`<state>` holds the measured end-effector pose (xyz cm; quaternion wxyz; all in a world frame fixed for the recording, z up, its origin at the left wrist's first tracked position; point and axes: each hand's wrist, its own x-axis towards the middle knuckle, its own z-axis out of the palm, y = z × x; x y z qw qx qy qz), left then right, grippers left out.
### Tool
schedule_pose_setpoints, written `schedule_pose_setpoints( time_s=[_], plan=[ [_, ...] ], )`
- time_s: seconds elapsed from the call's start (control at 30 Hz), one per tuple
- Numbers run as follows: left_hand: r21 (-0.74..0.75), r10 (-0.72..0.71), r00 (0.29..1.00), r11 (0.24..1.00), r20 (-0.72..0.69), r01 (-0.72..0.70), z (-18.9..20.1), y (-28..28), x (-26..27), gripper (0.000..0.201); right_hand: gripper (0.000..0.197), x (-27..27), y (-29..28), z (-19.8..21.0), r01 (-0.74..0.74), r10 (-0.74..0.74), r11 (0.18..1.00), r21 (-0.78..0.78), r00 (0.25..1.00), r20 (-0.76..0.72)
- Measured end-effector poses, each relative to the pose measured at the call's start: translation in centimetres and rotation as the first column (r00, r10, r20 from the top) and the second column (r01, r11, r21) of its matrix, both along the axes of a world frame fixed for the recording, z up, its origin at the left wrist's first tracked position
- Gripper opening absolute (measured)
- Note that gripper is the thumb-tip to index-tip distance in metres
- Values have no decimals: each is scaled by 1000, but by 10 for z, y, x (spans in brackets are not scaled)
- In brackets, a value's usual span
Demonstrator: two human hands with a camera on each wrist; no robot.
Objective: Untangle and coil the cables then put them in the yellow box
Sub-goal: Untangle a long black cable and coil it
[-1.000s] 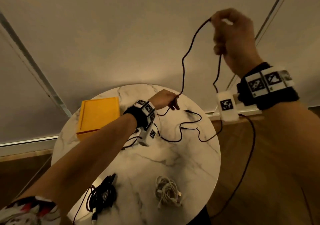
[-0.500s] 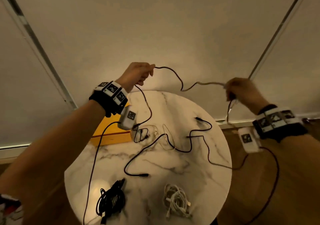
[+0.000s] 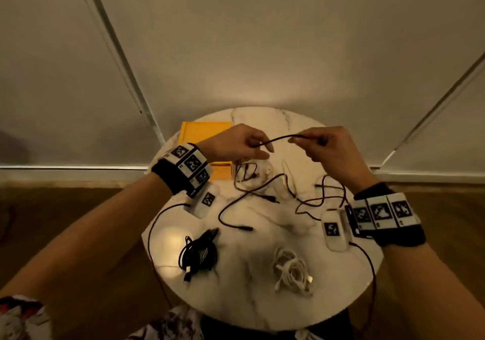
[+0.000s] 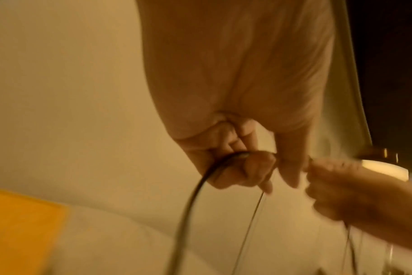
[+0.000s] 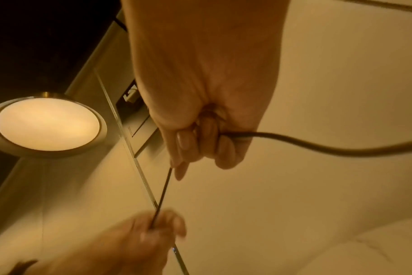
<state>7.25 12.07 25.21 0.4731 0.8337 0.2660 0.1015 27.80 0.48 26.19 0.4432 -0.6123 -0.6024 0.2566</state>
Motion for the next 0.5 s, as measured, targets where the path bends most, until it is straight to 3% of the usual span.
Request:
schedule_pose_setpoints(
  time_s=[0.07,0.1,0.17,0.2,0.27,0.3,0.37,0.43,0.5],
  plan=[
    [136,94,987,988,-127,-76,-31,-3,-26,13,13,2,-11,-8,44,-42,999,25,996,-78],
    [112,158,980,983,-117,-145,-46,-4,-39,17,14,6,-16,-11,106,-96,993,59,983,-156],
    [-172,277,960,948,33,-268,-65,-14,-64,21,13,19,-23,-16,257,-212,959,123,932,-294],
    [-382,360,926,877,115,-293,-69,-24,-74,20,14,25,-25,-21,295,-246,947,125,919,-308],
    [-734,472,852,658,228,-168,-71,-50,-89,7,14,31,-32,-40,304,-282,951,58,929,-240],
    [-814,479,834,577,275,-63,-72,-63,-94,10,14,32,-35,-53,310,-302,951,11,933,-196],
    [-864,451,829,499,331,74,-75,-88,-98,23,15,31,-38,-75,331,-337,941,-69,936,-105],
    [-887,494,804,453,330,86,-78,-105,-93,23,19,28,-38,-92,345,-341,921,-182,939,54],
    [-891,562,767,454,311,29,-80,-114,-86,21,34,12,-38,-97,325,-267,911,-255,934,237]
  ],
)
